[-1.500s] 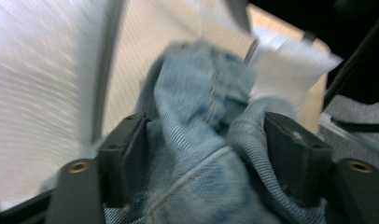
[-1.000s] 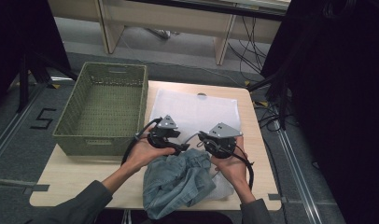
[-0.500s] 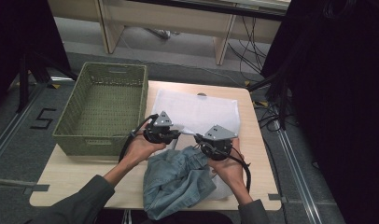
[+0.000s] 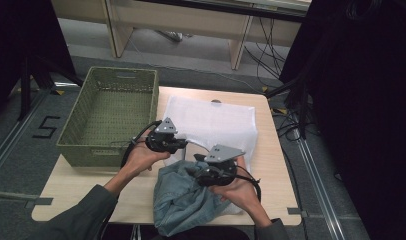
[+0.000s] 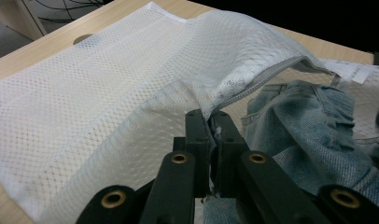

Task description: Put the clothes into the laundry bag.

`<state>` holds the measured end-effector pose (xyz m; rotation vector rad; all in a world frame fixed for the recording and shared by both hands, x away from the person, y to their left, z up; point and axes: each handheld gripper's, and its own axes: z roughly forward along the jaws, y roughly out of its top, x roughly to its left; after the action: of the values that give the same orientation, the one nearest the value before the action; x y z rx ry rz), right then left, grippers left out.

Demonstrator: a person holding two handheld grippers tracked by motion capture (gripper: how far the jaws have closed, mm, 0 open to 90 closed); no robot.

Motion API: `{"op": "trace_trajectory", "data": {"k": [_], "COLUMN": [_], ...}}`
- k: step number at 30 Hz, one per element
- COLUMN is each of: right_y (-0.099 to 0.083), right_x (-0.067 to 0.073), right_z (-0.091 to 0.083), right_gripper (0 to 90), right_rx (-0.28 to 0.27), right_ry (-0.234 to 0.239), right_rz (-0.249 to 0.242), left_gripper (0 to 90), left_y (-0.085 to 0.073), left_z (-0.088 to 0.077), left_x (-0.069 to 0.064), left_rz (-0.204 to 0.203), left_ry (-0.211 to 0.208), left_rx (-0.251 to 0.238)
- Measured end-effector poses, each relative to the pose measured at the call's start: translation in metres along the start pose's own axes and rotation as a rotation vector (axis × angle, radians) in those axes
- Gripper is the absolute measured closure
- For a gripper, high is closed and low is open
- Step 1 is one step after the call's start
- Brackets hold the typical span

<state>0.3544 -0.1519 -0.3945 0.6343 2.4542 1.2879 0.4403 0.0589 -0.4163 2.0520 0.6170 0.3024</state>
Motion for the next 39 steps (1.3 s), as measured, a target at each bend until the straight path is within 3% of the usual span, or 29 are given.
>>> {"op": "trace_trajectory", "data": {"k": [1, 4, 6, 8, 9, 11, 13, 14, 16, 18, 20, 21, 23, 25, 26, 30, 34, 36, 37, 39], "right_y": [-0.001, -0.011, -0.019, -0.028, -0.031, -0.034, -0.032, -0.029, -0.022, -0.013, -0.011, -0.011, -0.012, -0.010, -0.010, -0.012, -0.013, -0.019, -0.022, -0.028], "right_x": [0.003, 0.015, 0.020, 0.024, 0.020, 0.017, 0.015, 0.015, 0.007, -0.006, -0.025, -0.029, -0.027, -0.019, -0.015, 0.005, 0.023, 0.031, 0.033, 0.033], "right_z": [0.006, 0.027, 0.039, 0.050, 0.053, 0.052, 0.045, 0.040, 0.028, 0.010, -0.006, -0.011, -0.016, -0.011, -0.006, 0.011, 0.027, 0.040, 0.045, 0.052], "right_gripper": [43.7, 36.0, 33.3, 41.8, 54.1, 69.0, 77.8, 86.5, 90.0, 90.0, 90.0, 86.7, 76.3, 69.3, 65.2, 49.6, 39.0, 39.5, 45.6, 68.7], "right_rx": [0.032, 0.094, 0.169, 0.197, 0.220, 0.264, 0.267, 0.273, 0.220, 0.202, 0.168, 0.144, 0.104, 0.118, 0.123, 0.161, 0.207, 0.236, 0.254, 0.278], "right_ry": [0.033, 0.038, 0.083, 0.087, 0.084, 0.059, 0.034, 0.009, -0.048, -0.145, -0.166, -0.160, -0.060, -0.009, 0.010, 0.098, 0.145, 0.136, 0.143, 0.165], "right_rz": [-0.017, -0.050, -0.057, -0.050, -0.099, -0.073, -0.085, -0.090, -0.114, -0.103, -0.067, -0.051, 0.015, -0.003, -0.036, -0.027, -0.052, -0.075, -0.080, -0.084], "left_gripper": [86.0, 86.1, 86.1, 86.2, 86.3, 86.3, 86.3, 86.3, 86.3, 86.4, 86.2, 86.2, 86.2, 86.2, 86.2, 86.0, 86.0, 86.0, 86.0, 86.0], "left_y": [0.000, -0.001, -0.001, -0.001, -0.001, -0.001, -0.001, -0.001, -0.001, -0.002, -0.003, -0.003, -0.003, -0.003, -0.003, -0.003, -0.003, -0.003, -0.003, -0.003], "left_z": [0.000, 0.001, 0.001, 0.001, 0.000, -0.001, -0.002, -0.003, -0.005, -0.007, -0.007, -0.008, -0.008, -0.007, -0.007, -0.007, -0.007, -0.007, -0.007, -0.007], "left_x": [-0.001, 0.000, 0.000, 0.000, 0.000, 0.000, 0.001, 0.001, 0.003, 0.003, 0.003, 0.004, 0.005, 0.005, 0.005, 0.005, 0.005, 0.005, 0.005, 0.004], "left_rz": [-0.013, -0.009, -0.007, -0.009, -0.007, 0.001, -0.004, -0.008, -0.009, -0.006, -0.017, -0.015, -0.021, -0.022, -0.020, -0.021, -0.020, -0.021, -0.021, -0.017], "left_ry": [0.000, -0.007, -0.008, -0.007, -0.010, -0.009, -0.014, -0.011, -0.019, -0.007, -0.011, -0.008, -0.009, -0.010, -0.011, -0.015, -0.020, -0.018, -0.018, -0.012], "left_rx": [0.000, 0.003, 0.003, 0.006, 0.008, 0.010, 0.008, 0.002, 0.007, 0.005, -0.006, -0.004, 0.002, 0.002, 0.002, 0.006, 0.010, 0.012, 0.014, 0.012]}}
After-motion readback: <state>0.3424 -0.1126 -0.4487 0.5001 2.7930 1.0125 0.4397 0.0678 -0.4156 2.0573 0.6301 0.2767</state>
